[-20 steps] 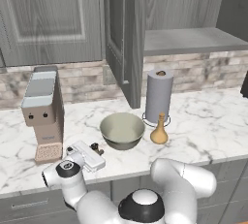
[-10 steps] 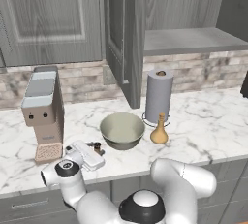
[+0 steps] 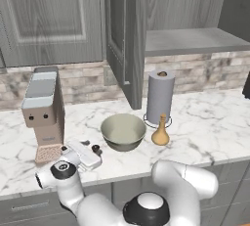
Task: Retrieve the bottle and the shaker from the cabinet and place them next to the mixing bowl on the counter. Then add garlic from the fridge to the mixing bowl.
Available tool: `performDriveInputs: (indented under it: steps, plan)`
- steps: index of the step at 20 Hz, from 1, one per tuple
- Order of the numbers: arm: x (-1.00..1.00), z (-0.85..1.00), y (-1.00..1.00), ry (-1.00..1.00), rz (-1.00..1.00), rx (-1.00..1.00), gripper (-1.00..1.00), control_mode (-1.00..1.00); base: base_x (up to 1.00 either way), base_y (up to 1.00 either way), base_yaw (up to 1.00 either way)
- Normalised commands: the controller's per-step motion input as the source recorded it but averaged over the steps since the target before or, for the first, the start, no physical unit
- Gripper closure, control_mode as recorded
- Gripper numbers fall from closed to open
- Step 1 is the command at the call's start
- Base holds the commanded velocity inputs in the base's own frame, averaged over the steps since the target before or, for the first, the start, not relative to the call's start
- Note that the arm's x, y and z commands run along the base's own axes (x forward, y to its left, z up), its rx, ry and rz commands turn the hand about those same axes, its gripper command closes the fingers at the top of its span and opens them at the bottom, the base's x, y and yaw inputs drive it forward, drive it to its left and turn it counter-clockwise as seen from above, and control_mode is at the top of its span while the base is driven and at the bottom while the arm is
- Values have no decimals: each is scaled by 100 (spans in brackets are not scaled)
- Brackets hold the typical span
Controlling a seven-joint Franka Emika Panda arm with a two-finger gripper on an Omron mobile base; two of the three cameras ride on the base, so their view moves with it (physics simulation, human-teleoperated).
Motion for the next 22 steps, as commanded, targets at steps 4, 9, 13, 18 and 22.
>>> performDriveInputs:
  steps: [4, 9, 13, 18, 22]
  plan:
    - [-47, 77, 0, -1, 3, 2, -100, -100, 0, 0, 0]
    - [-67, 55, -16, -1, 1, 1, -100, -100, 0, 0, 0]
    - [-60, 36, -40, -2, 0, 0, -100, -100, 0, 0, 0]
    - [-50, 62, -72, -12, 2, 4, -100, -100, 0, 0, 0]
    - [-56, 45, -99, -20, 2, 14, -100, -100, 0, 0, 0]
